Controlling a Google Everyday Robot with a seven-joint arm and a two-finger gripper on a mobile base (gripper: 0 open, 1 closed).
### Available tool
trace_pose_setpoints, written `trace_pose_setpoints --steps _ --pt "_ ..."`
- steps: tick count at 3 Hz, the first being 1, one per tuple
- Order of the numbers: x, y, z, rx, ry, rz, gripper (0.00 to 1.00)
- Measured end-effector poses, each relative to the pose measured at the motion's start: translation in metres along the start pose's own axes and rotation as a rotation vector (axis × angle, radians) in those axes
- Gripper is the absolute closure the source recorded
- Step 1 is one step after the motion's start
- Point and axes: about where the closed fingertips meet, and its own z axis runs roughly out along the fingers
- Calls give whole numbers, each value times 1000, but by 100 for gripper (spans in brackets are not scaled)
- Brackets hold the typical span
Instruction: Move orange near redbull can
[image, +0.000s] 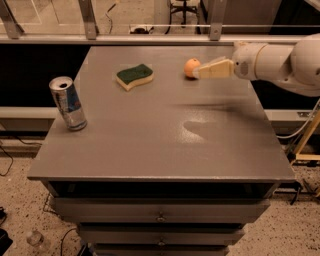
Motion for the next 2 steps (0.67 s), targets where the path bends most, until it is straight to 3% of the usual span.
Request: trace_pose_setpoints --steps 2 --pt "13 1 55 -74 -40 66 0"
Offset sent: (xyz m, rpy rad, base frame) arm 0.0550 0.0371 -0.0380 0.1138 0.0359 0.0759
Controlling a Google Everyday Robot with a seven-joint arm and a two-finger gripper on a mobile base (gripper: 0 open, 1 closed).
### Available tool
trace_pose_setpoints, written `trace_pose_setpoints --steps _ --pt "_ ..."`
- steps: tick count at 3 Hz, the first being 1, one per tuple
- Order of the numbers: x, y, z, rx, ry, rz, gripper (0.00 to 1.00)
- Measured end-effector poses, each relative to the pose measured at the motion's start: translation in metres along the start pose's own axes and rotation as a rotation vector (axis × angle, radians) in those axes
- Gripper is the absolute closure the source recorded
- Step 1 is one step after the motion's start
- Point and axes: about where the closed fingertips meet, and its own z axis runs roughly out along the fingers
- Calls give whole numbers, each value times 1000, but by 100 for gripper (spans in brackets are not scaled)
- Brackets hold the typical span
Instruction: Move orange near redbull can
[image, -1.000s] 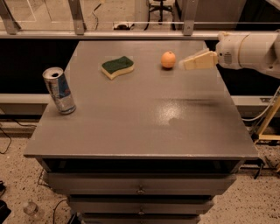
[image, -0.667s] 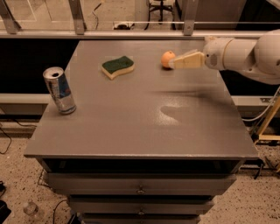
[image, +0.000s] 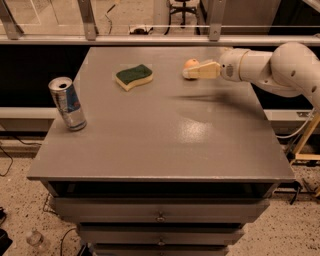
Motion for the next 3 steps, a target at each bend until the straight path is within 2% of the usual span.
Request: trace_pose_setpoints --steps 1,2,3 --pt "16 10 38 -55 15 16 0" --pt "20 13 45 -61 16 19 0" --pt "25 17 53 -69 20 22 18"
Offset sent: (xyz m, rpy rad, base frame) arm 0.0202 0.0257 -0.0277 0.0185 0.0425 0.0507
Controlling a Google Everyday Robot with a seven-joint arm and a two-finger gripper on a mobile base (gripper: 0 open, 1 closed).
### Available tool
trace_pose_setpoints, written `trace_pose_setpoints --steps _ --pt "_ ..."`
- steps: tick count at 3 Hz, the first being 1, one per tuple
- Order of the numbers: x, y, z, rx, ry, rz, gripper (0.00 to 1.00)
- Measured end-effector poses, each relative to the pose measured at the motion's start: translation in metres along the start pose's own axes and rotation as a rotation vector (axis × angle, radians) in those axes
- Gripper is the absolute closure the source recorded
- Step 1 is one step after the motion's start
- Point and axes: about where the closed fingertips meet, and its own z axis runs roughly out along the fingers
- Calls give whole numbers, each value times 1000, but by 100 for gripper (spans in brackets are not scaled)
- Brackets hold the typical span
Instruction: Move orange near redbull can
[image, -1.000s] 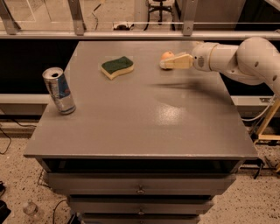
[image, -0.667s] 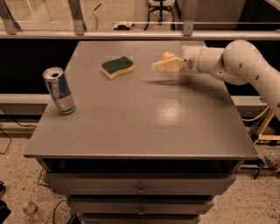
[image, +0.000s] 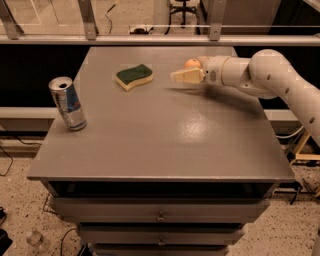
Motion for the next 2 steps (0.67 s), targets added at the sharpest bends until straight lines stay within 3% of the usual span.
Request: trace_pose_setpoints --steps 2 --pt "6 5 9 -12 6 5 64"
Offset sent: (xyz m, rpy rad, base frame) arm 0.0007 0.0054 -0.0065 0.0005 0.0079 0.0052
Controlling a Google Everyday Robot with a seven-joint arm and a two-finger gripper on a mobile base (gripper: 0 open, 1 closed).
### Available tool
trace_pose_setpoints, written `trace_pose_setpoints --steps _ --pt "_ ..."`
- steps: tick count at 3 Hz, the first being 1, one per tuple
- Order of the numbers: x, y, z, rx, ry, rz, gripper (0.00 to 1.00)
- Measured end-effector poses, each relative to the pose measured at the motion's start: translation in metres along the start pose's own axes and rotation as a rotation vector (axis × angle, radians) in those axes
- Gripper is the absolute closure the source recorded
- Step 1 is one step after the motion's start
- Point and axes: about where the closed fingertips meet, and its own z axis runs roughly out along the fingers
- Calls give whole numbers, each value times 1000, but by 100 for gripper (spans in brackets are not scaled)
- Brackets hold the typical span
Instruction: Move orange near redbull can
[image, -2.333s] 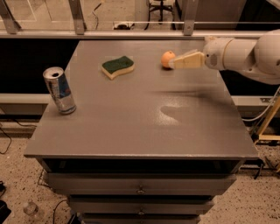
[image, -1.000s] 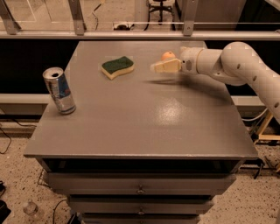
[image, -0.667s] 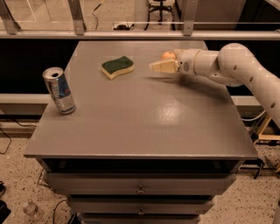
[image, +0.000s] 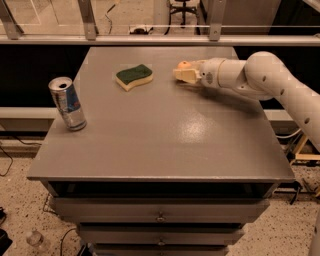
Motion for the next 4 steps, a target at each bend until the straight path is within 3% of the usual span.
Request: trace_pose_setpoints --steps 1,2,4 --pt "0 2 3 -5 1 0 88" --pt "1 4 5 -9 1 1 100" --pt "-7 6 4 -9 10 -11 100"
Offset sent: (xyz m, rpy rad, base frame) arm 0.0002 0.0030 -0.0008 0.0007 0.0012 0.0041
